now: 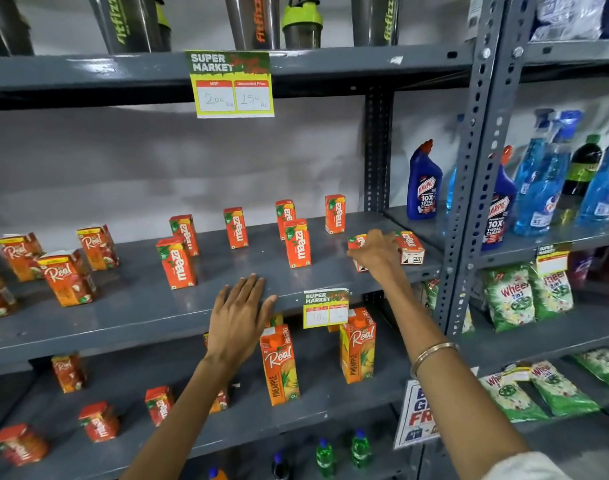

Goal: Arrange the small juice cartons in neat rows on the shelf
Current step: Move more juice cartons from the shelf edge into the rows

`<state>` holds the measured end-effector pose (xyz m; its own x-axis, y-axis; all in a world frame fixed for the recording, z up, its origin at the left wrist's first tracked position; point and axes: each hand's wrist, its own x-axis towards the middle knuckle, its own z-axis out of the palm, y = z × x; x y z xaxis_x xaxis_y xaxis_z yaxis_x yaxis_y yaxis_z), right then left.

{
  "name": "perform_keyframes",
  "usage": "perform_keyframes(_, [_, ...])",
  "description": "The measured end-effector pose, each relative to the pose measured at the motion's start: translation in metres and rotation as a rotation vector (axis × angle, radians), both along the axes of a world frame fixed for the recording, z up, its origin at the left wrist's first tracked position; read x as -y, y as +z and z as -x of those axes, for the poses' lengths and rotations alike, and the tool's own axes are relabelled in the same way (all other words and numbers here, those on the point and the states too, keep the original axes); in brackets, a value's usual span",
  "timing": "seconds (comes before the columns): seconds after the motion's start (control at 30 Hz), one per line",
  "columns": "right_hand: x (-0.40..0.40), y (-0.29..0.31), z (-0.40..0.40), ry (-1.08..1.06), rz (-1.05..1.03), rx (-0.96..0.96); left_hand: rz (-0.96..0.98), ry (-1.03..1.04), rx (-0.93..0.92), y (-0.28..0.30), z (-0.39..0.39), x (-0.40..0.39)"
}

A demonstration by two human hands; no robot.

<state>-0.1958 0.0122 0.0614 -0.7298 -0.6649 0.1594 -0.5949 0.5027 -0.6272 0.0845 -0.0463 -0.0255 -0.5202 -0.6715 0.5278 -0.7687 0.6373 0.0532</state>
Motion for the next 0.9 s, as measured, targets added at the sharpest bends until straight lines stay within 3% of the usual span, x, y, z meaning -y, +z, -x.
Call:
perform_keyframes(0.13, [-0.006,0.001,-0.004,0.005,0.054,-0.014,0.004,0.042,-0.047,-0.002,-0.01,-0.005])
perform_keyframes(0.3, [-0.04,-0.016,-0.045,-0.044,0.382,-0.107,-0.023,0.076,-0.068,-0.011,-0.028,-0.008])
perform_keyframes(0.43, [-0.044,-0.021,-0.106,0.113,0.565,-0.019,-0.028,0.111,-0.06,-0.012,-0.05,0.001])
perform_keyframes(0.67, [0.025,-0.023,-0.194,0.321,0.524,0.078,-0.06,0.11,-0.044,-0.008,-0.062,0.002])
perform_keyframes(0.9, [0.084,-0.028,-0.208,0.326,0.441,0.074,-0.067,0.089,-0.082,-0.013,-0.063,0.005])
